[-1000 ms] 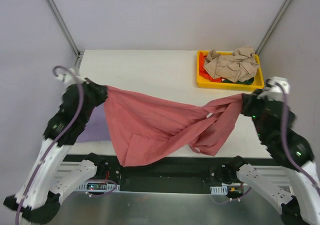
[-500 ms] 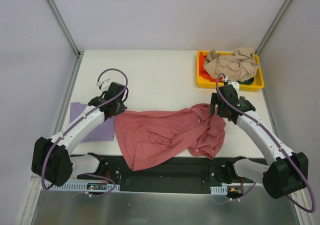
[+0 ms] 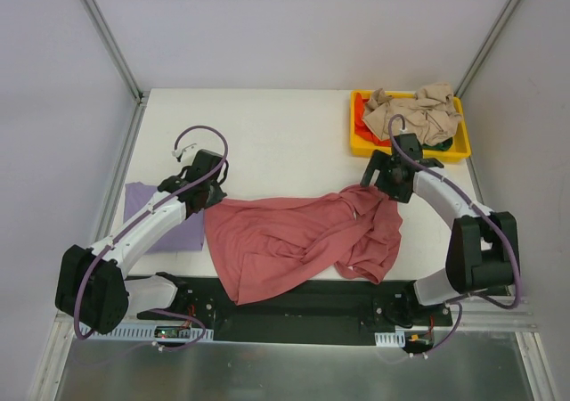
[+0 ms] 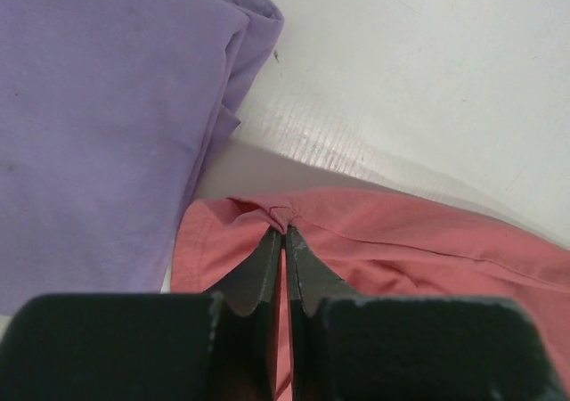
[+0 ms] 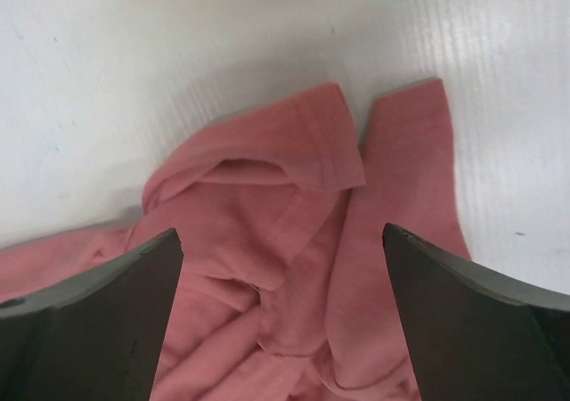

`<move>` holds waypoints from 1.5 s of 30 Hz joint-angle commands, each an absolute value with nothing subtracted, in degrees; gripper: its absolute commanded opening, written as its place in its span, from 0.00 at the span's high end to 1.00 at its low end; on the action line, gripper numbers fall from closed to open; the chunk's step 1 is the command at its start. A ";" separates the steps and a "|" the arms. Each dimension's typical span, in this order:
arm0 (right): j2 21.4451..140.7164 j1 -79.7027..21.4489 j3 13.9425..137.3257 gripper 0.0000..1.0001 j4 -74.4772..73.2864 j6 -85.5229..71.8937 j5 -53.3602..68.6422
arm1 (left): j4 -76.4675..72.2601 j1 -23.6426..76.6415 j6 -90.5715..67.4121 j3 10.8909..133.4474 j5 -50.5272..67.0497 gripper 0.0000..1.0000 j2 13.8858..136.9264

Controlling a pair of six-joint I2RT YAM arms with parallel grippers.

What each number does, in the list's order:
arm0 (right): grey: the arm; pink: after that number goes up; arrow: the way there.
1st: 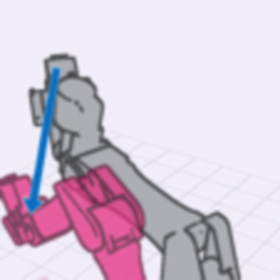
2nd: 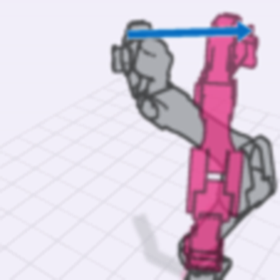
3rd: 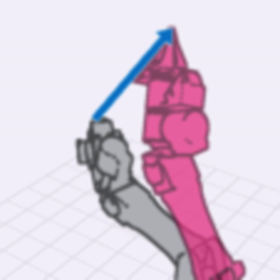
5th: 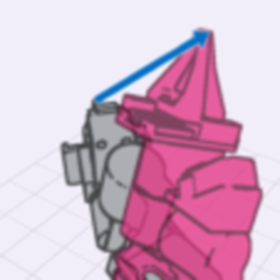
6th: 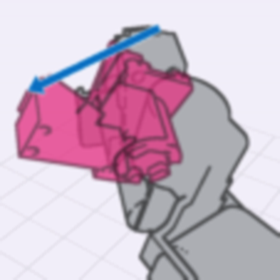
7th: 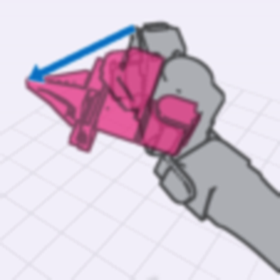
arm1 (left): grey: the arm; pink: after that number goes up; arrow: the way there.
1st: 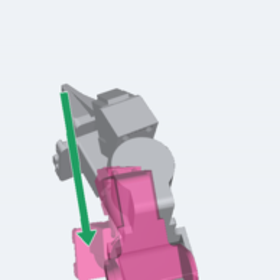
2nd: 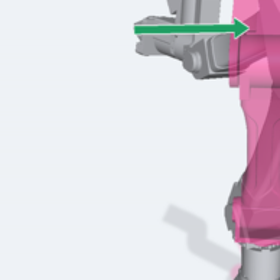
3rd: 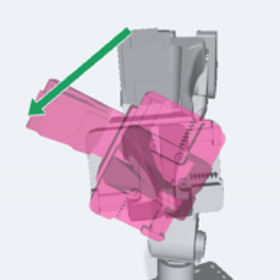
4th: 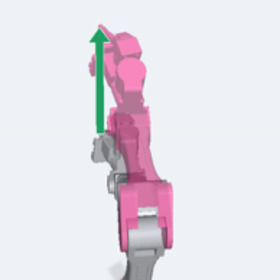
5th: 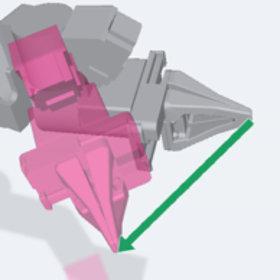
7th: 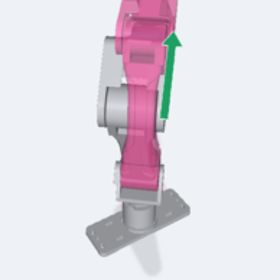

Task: Fold and stack the t-shirts
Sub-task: Flatten out the tshirt

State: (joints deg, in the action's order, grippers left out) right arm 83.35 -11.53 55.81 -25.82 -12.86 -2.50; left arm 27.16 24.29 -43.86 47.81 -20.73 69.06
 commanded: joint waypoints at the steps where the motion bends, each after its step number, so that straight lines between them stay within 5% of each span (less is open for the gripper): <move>1: 86.83 -9.84 56.42 0.05 -18.81 -19.51 6.94 | 26.10 23.99 -42.63 47.46 -20.04 1.00 68.55; 13: 93.69 -9.67 56.51 0.16 -15.83 -22.59 2.82 | 26.02 23.99 -42.45 48.16 -21.00 1.00 69.26; 23: 93.34 -9.67 57.92 0.99 -7.56 -19.08 -3.07 | 26.10 23.99 -42.10 49.22 -22.76 1.00 69.26; 38: 77.07 -9.67 51.84 1.00 -6.11 -7.55 1.42 | 26.10 23.99 -40.17 48.16 -23.82 1.00 60.82; 40: 78.83 -9.75 53.87 0.86 -10.27 -10.01 0.70 | 26.10 23.99 -40.25 48.08 -23.73 1.00 60.30; 43: 82.34 -9.76 54.49 0.40 -10.11 -13.53 0.35 | 26.10 23.99 -40.43 47.64 -23.56 1.00 60.38; 45: 84.89 -9.84 55.54 0.24 -10.89 -15.89 0.26 | 26.10 23.99 -40.43 47.55 -23.20 1.00 60.64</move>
